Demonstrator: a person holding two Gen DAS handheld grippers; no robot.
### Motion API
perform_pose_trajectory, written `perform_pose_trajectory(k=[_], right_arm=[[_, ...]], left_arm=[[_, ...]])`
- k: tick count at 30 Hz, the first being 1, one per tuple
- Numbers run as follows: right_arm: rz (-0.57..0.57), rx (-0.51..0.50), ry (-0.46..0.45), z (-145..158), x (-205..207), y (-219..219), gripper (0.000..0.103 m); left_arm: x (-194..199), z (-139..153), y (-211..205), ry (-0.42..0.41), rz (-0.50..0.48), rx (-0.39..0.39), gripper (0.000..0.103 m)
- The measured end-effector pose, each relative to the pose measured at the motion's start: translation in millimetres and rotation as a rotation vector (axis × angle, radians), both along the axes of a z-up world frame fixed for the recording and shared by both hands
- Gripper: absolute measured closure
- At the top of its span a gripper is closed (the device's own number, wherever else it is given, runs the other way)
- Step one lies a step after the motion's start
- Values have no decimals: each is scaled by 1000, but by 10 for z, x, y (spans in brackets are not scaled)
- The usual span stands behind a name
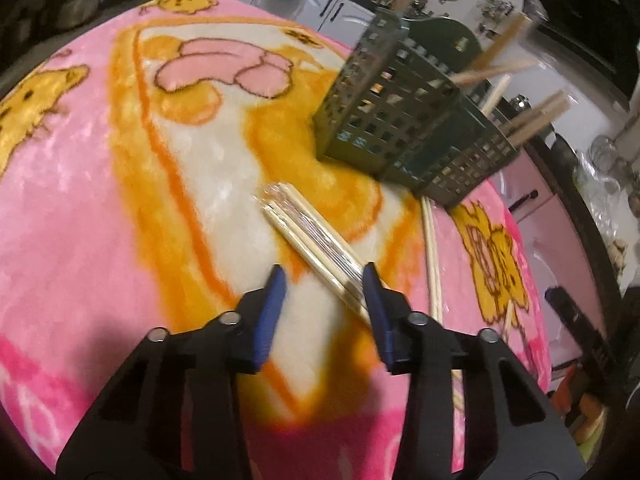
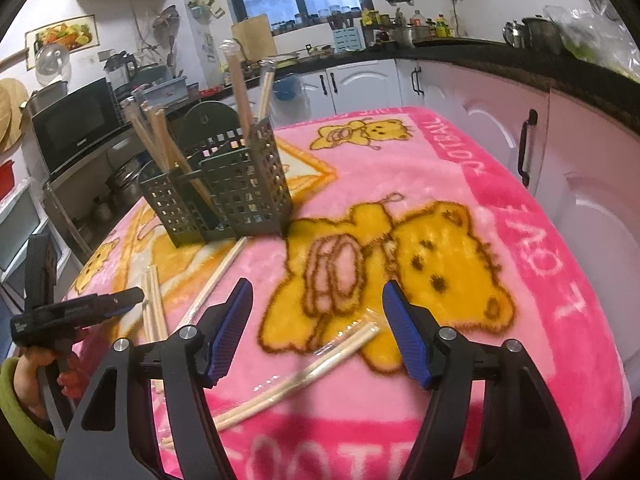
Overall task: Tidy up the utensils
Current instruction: 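Move both open tools back toward the remaining chopsticks on the blanket, then close the left tool on a wrapped chopstick while the right tool grasps a chopstick too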
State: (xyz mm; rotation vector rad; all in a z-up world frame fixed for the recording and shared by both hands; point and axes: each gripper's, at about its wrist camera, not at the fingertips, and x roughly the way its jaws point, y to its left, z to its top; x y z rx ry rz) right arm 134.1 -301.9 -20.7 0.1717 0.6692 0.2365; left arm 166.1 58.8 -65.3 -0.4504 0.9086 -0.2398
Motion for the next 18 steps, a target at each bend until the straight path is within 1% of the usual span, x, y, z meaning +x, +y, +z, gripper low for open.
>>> perform_pose_trajectory(k=[2, 5, 7, 12, 13, 15, 17, 18], right_arm=[[-7, 3, 10, -22, 15, -20, 38], [-15, 1, 30, -61, 33, -42, 38], [-21, -7, 49, -99, 55, -56, 38], [-44, -7, 137, -263, 136, -128, 39], [-49, 3, 158, -299, 155, -155, 42], [-50, 26, 190, -349, 187, -190, 44], [-53, 56, 228, -408, 234, -228, 50], [-54, 65, 237, -430, 249, -239, 50]], left_arm=[[67, -25, 55, 14, 10, -21, 82], [151, -44, 122, 29, 22, -44, 87], [195, -49, 137, 34, 24, -47, 87], [270, -41, 125, 32, 23, -29, 87], [283, -39, 133, 32, 23, -29, 87], [305, -34, 145, 33, 23, -25, 87], [324, -27, 152, 32, 26, -15, 87], [337, -24, 152, 31, 29, -10, 87]])
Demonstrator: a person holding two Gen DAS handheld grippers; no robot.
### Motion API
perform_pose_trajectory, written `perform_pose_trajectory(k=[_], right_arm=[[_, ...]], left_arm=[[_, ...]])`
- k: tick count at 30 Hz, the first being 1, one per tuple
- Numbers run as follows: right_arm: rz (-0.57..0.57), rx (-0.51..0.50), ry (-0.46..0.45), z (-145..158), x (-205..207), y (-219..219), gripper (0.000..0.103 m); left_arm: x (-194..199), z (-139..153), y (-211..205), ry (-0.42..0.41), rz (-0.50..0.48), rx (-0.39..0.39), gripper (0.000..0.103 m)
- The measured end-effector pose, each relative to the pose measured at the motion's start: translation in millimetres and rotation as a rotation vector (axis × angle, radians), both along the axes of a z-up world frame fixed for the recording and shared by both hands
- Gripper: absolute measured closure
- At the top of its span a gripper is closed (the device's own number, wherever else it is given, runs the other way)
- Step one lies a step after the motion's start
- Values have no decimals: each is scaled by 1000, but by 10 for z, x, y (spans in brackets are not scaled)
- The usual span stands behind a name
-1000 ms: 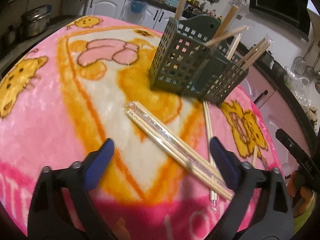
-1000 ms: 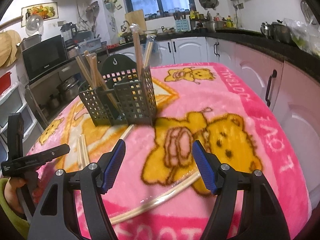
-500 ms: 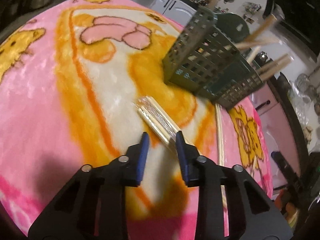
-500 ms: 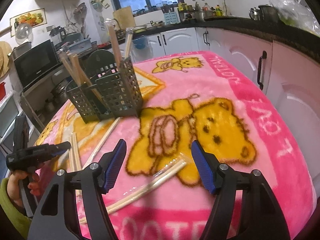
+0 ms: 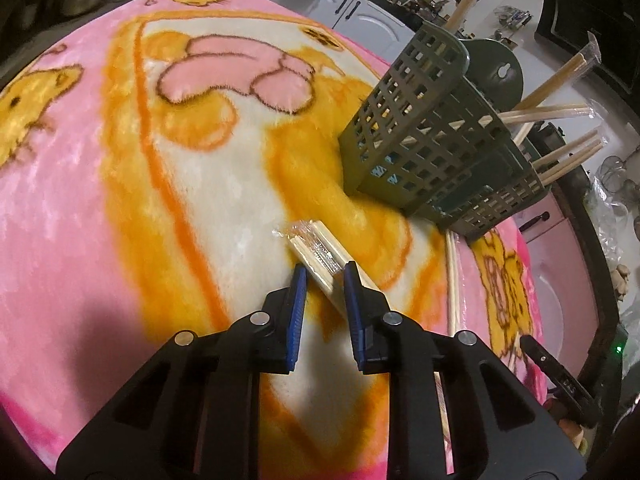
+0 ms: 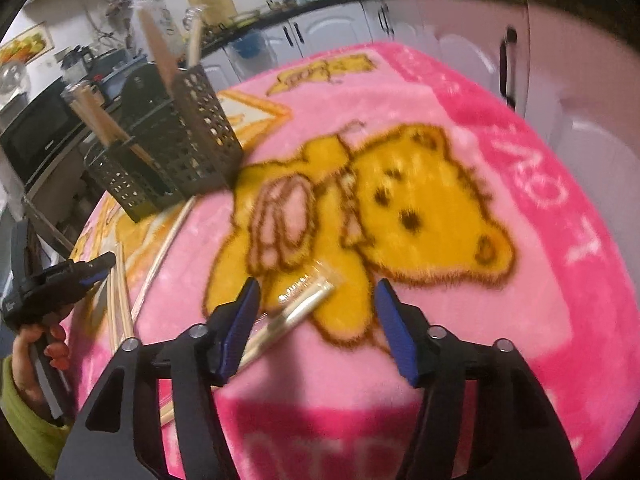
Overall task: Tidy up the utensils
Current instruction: 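Close the left tool on a wrapped chopstick while the right tool grasps a chopstick too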
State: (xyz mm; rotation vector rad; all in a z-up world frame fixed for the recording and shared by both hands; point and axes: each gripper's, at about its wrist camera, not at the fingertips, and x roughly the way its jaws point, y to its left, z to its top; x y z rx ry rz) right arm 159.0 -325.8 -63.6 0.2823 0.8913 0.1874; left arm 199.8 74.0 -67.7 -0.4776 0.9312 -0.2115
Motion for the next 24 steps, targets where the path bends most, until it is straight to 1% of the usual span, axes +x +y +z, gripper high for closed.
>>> perform_pose_trajectory(k=[3, 6, 8, 9, 10, 11, 13, 15, 17, 21, 24], right_arm=[[-3, -4, 4, -2, 45, 20, 51], [-4, -24, 3, -11, 88, 65, 58], [-3, -51, -4, -17, 88, 93, 69], [2, -55, -6, -19, 83, 102, 73], [8, -50, -6, -25, 84, 101, 86], [15, -35, -5, -32, 83, 96, 89], [7, -19, -23, -19, 71, 82, 91], [8, 20, -38, 8, 74, 72, 93], [11, 60, -69, 65, 61, 63, 94], [27, 97, -129, 238, 35, 97, 96], [45, 97, -164, 370, 37, 147, 96]], left_arm=[[29, 8, 23, -3, 7, 17, 87], [66, 12, 38, -3, 11, 21, 87], [97, 11, 39, -4, 17, 28, 87], [100, 8, 42, -5, 19, 27, 87], [104, 5, 43, -7, 20, 25, 87], [115, 3, 47, -10, 21, 24, 87], [125, 0, 48, -15, 22, 22, 87], [129, -4, 65, -20, 24, 18, 87], [132, -11, 76, -23, 27, 19, 89], [140, -20, 88, -26, 24, 15, 91], [124, -12, 121, -29, 19, 1, 94]])
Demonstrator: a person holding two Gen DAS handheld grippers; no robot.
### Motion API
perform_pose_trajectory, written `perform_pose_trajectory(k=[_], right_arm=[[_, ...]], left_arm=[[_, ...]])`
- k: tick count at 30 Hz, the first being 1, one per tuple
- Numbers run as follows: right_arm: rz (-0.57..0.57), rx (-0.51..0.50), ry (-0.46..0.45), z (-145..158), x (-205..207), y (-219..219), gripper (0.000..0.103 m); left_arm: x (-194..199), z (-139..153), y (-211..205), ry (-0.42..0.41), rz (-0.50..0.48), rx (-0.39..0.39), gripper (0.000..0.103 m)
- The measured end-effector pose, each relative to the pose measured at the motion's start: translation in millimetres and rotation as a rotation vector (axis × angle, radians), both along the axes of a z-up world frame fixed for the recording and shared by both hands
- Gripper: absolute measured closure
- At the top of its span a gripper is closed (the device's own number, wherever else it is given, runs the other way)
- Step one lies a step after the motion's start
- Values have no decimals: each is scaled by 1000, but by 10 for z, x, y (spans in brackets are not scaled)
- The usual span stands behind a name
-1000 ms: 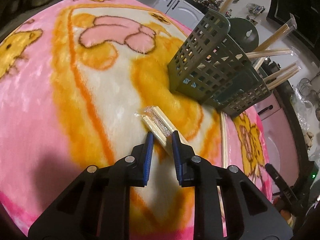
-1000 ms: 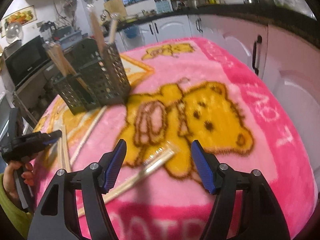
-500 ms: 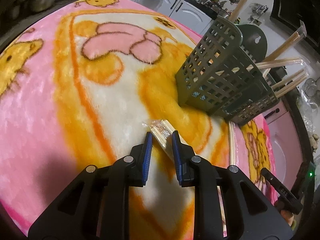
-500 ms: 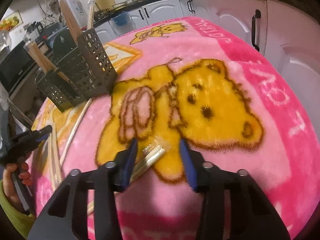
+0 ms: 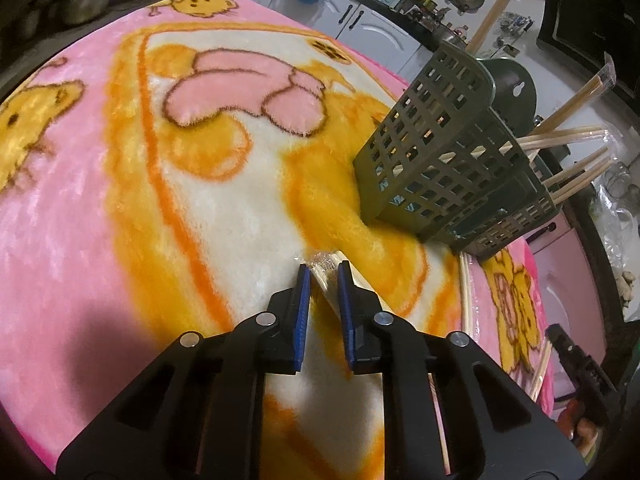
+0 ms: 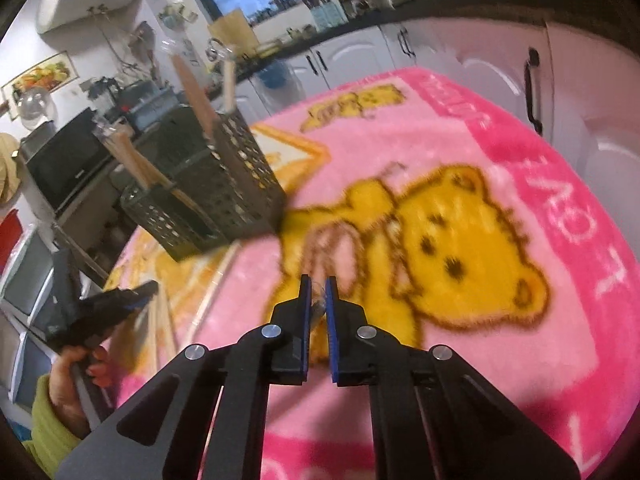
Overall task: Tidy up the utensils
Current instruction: 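Close the left tool on a wrapped chopstick while the right tool grasps a chopstick too, then raise the left tool's chopstick over the caddy while the right tool carries its chopstick above it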
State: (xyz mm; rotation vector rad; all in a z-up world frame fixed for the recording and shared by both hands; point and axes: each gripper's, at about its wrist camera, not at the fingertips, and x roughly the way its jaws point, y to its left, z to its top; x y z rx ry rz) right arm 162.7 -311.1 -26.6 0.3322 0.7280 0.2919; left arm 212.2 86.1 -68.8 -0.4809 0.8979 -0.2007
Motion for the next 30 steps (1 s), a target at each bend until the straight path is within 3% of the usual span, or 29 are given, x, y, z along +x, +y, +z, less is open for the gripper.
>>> perform_pose_trajectory(k=[7, 19, 30], right_arm=[[60, -10, -84, 339, -13, 196, 97], [218, -47, -234, 911, -174, 731, 98], [276, -66, -357, 1356, -365, 914, 98]], left_arm=[[-200, 258, 78, -92, 8, -10, 96], [-524, 1079, -38, -316, -43, 23, 100], [-647, 1616, -250, -455, -108, 66, 101]])
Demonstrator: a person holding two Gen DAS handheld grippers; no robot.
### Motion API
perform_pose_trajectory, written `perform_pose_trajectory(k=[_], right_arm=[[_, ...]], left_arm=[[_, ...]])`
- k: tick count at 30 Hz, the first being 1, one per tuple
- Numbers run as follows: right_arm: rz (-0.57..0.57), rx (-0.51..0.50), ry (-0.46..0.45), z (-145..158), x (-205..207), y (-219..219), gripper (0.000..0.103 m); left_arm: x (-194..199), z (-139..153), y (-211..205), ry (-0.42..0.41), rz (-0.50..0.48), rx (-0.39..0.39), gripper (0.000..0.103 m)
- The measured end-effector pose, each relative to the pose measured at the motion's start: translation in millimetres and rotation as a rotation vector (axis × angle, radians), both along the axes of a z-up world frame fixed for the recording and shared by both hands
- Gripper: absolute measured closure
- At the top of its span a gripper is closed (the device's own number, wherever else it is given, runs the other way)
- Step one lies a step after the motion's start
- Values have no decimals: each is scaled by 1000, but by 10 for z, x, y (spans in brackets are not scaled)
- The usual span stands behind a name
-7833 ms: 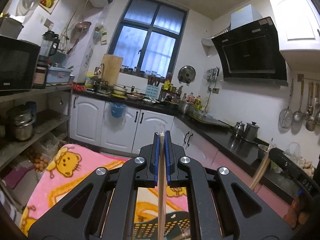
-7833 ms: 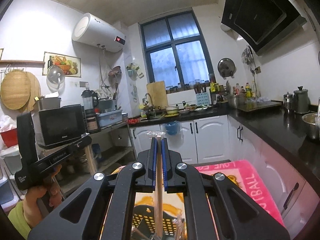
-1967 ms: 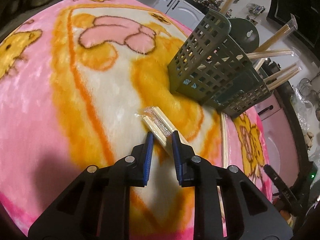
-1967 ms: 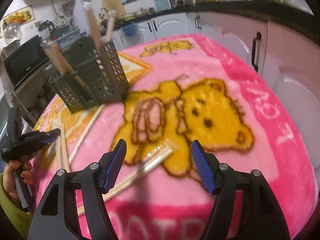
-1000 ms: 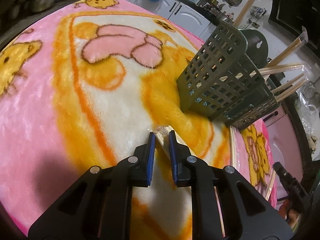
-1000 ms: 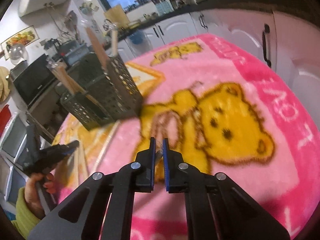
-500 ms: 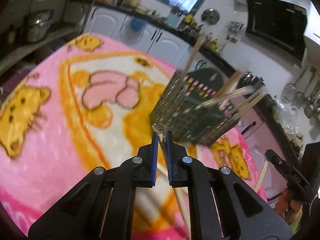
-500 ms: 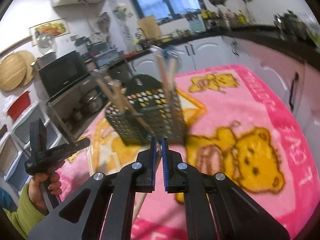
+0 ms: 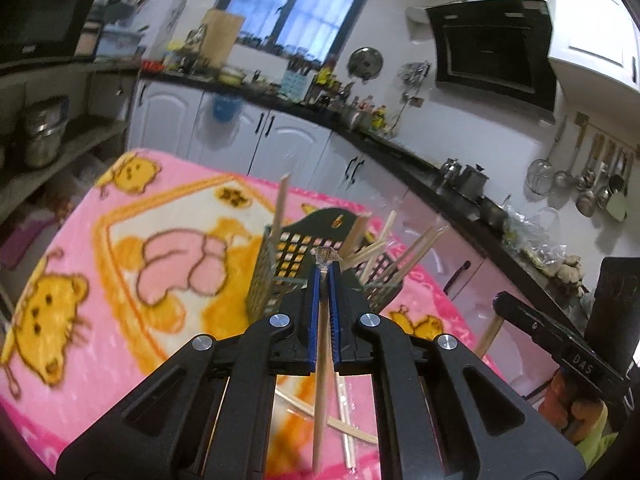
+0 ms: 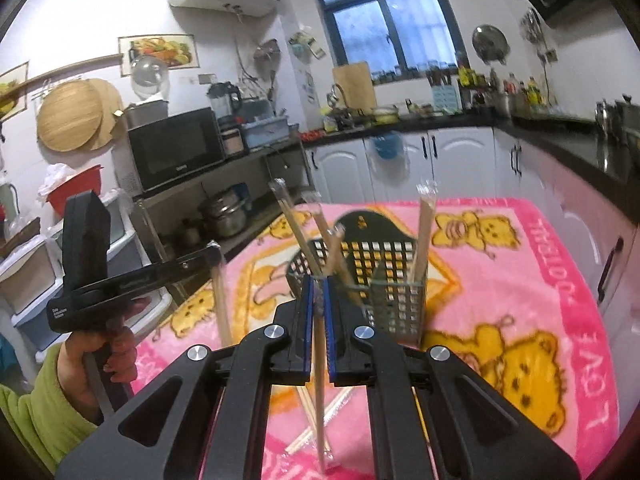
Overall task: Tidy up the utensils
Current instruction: 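Raise the left tool's chopstick over the caddy while the right tool carries its chopstick above it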
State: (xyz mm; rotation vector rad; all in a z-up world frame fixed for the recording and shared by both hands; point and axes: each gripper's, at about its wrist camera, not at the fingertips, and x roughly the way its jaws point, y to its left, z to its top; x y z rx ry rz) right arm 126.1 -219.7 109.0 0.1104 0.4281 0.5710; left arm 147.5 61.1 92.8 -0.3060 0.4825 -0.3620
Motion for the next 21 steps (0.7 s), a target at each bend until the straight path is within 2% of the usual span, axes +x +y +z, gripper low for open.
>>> perform_pose_trajectory(k=[8, 21], right_arm=[[-10, 6, -69, 229, -56, -46, 98], [-31, 25, -122, 424, -7, -118, 98]], left_arm=[[-33, 322, -205, -77, -40, 32, 101], [50, 637, -475, -160, -76, 68, 101]])
